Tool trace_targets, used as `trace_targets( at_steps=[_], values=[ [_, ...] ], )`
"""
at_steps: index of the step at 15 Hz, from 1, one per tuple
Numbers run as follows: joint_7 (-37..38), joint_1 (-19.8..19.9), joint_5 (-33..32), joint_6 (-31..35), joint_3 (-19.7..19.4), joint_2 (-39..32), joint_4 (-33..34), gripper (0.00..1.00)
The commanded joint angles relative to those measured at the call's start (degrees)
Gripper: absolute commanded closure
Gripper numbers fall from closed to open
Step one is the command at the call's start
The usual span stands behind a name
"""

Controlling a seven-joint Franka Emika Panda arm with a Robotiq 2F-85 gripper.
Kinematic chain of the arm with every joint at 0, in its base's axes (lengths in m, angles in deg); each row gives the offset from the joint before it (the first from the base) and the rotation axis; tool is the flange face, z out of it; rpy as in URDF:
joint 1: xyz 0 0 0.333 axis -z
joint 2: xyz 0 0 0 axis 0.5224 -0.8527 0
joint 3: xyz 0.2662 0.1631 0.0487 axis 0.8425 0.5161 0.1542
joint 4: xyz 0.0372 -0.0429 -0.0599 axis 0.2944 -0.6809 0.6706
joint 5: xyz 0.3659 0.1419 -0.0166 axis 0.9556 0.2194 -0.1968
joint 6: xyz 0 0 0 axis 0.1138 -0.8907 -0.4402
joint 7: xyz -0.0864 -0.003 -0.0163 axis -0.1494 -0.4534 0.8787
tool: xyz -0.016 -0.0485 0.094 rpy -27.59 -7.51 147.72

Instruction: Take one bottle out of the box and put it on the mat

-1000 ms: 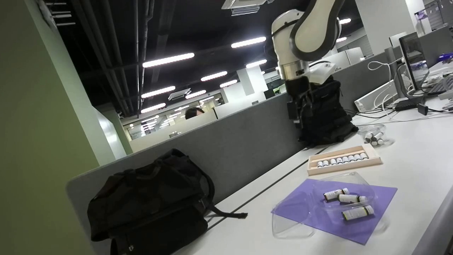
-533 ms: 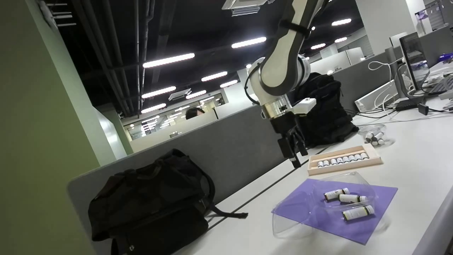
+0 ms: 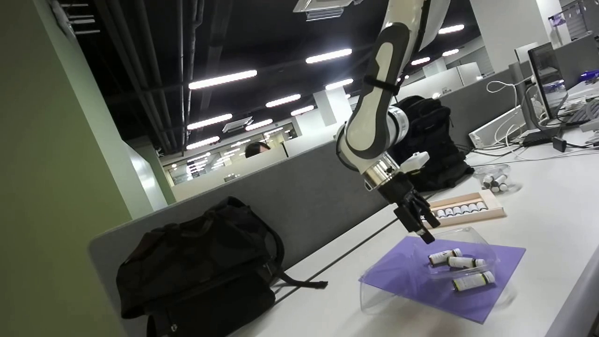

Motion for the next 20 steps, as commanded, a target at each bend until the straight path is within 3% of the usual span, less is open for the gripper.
trace_targets(
  at_steps=[1,4,5,12,20],
  values=[
    [-1.7,0.6,-0.4,-3.6,-0.4,-3.4,3.6,0.0],
    [-0.8,0.2,-1.2,-6.5,-1.1,-4.6,5.4,0.0],
    [-2.0,0.7,-0.3,-3.3,-0.5,-3.9,2.8,0.0],
    [-2.0,0.7,-0.3,-5.0,-0.7,-4.3,4.1,0.0],
    [-5.3,2.0,-1.7,4.3,-0.9,-13.1,3.9,0.0]
  ],
)
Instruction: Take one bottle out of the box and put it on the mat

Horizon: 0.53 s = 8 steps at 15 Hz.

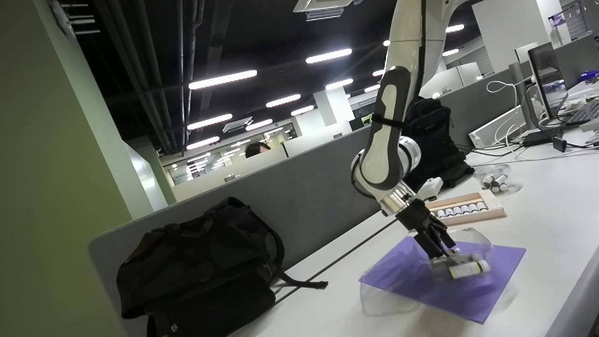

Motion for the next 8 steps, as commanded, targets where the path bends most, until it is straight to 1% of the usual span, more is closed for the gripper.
trace_targets(
  at_steps=[1,2,3,4,5,8],
  values=[
    [-2.1,1.3,-0.1,2.9,0.8,-2.1,0.0,0.01],
    [-2.7,1.6,0.2,2.9,1.1,-1.9,0.0,0.26],
    [-3.1,1.8,0.5,2.7,1.4,-1.7,0.0,0.26],
    [-3.4,1.9,0.6,2.4,1.6,-1.5,0.0,0.3],
    [-3.6,2.0,0.6,2.3,1.6,-1.2,0.0,0.36],
    [-4.5,2.5,1.4,0.5,2.0,-0.5,0.4,0.58]
  ],
)
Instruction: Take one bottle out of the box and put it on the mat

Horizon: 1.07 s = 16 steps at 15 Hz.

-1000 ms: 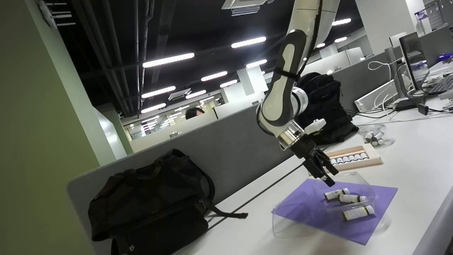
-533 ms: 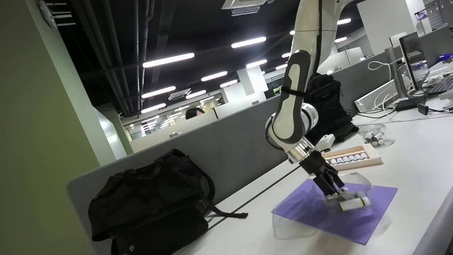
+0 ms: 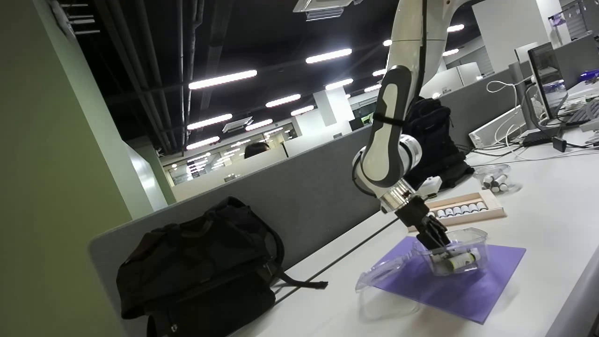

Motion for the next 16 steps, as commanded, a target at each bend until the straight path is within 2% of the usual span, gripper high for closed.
trace_targets(
  at_steps=[1,2,3,6,9,15,16],
  values=[
    [-1.5,0.8,1.5,-1.5,1.7,-0.4,0.4,0.24],
    [-1.7,0.8,1.7,-2.1,1.8,-0.2,0.5,0.18],
    [-2.0,0.7,1.9,-3.1,2.2,0.0,0.6,0.17],
    [-0.2,-0.4,2.7,-8.0,3.0,0.3,1.8,0.01],
    [1.3,-2.0,3.1,-11.4,3.4,-0.1,2.9,0.0],
    [3.2,-3.7,2.7,-12.8,2.7,-2.7,3.5,0.0],
    [3.6,-3.9,2.4,-12.4,2.5,-3.0,3.3,0.25]
  ],
)
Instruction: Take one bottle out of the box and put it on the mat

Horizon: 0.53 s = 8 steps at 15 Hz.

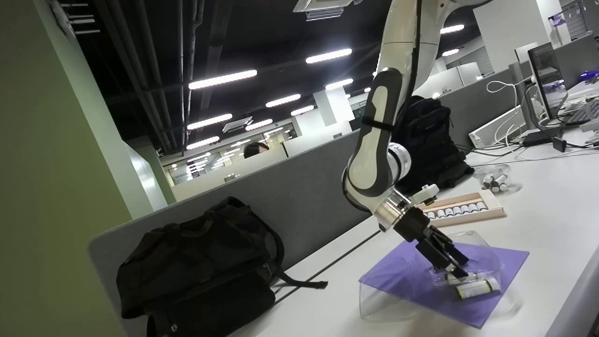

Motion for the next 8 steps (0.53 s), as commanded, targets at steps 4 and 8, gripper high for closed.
trace_targets(
  at_steps=[4,8],
  values=[
    [3.6,-0.4,-0.3,-1.4,-1.1,-2.3,1.7,0.47],
    [4.1,-0.5,-0.4,-2.3,-1.1,-1.8,2.3,0.74]
  ],
)
